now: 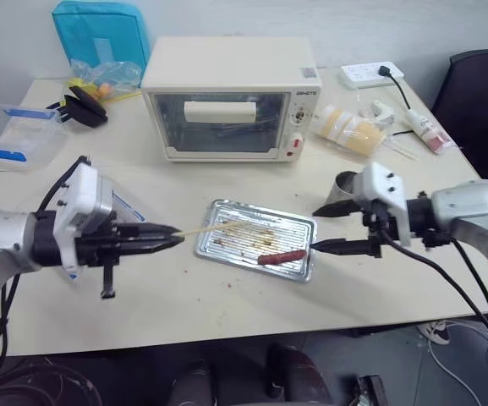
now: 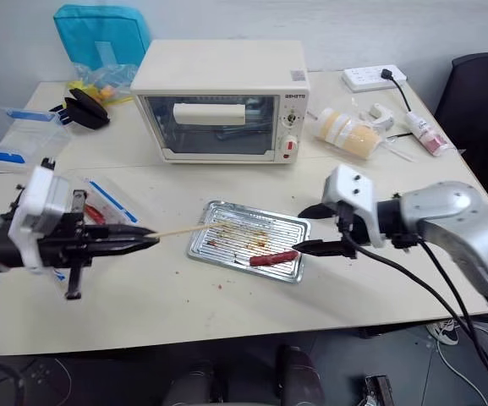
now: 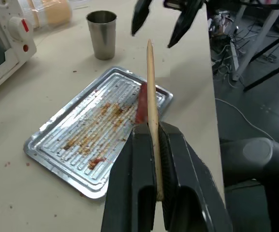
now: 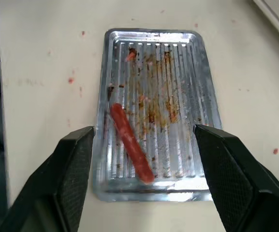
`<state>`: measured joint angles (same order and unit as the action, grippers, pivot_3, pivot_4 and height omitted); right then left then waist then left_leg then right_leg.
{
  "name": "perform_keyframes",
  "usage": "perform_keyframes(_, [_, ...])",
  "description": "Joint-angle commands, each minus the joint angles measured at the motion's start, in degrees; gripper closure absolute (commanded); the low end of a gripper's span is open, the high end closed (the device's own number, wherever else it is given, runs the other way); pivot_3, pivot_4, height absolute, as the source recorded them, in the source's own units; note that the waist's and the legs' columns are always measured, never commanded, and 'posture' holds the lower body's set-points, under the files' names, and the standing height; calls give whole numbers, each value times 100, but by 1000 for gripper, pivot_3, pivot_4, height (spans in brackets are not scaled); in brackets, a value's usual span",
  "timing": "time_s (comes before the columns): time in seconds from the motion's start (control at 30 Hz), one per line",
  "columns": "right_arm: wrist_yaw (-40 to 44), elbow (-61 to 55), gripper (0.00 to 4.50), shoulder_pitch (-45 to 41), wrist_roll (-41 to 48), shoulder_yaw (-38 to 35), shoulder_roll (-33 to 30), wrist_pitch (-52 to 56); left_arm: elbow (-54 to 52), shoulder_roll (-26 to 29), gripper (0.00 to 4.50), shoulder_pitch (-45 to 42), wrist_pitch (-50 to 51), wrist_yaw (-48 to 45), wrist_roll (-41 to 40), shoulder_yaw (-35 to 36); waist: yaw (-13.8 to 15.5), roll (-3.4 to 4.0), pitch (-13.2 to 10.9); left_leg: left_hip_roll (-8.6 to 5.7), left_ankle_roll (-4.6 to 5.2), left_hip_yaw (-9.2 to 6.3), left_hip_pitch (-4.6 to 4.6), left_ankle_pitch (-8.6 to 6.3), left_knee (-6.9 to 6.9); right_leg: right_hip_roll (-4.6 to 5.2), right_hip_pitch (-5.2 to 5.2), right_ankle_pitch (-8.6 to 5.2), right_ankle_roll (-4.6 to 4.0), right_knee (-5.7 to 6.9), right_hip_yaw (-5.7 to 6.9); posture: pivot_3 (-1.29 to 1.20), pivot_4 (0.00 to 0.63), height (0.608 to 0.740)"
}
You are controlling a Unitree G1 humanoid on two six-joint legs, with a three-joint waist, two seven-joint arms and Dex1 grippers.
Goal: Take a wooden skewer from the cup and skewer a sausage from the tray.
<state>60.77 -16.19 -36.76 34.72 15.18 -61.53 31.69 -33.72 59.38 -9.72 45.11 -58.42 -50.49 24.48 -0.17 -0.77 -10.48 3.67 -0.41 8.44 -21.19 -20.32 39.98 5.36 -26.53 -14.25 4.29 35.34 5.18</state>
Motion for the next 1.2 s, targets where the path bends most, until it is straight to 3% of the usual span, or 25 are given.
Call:
perform_keyframes(0.03, [325,301,22,-249,-958,340,372,-705,-381,70,4500,248,64,32,-241,363,-3,0,0,1,-2,3,1,0,0,-1,1,-1,-1,0,1,0,150,740])
perform_keyframes(0.3, [814,1250,22,-620,-2136,894,1318,-1385,-794,17,4500,780,81,256,-321,595,-25,1,0,1,-4,4,1,-1,1,1,-4,-2,-9,9,2,0,150,740])
perform_keyframes(0.4, [912,1552,616,-644,-2386,909,1540,-1541,-843,8,4500,766,112,399,-460,641,-24,1,-1,2,-5,5,1,-1,2,0,-4,-4,-12,14,4,0,150,740])
perform_keyframes(0.57, [1078,1731,2169,-584,-2593,791,1692,-1631,-805,63,4500,691,128,559,-628,656,-21,1,-1,1,-5,3,3,-1,3,3,-4,-4,-13,17,4,0,150,740])
perform_keyframes(0.9, [1261,1262,2169,-219,-2590,682,1617,-1490,-665,122,4500,443,86,659,-621,497,-17,1,-1,1,-6,2,3,-1,4,2,-4,-4,-13,19,4,0,150,740])
perform_keyframes(1.2, [1073,1777,2169,-193,-2895,757,1870,-1663,-647,100,4500,206,93,728,-650,307,-25,1,0,1,-7,5,6,0,6,0,-4,-5,-13,24,3,0,150,740])
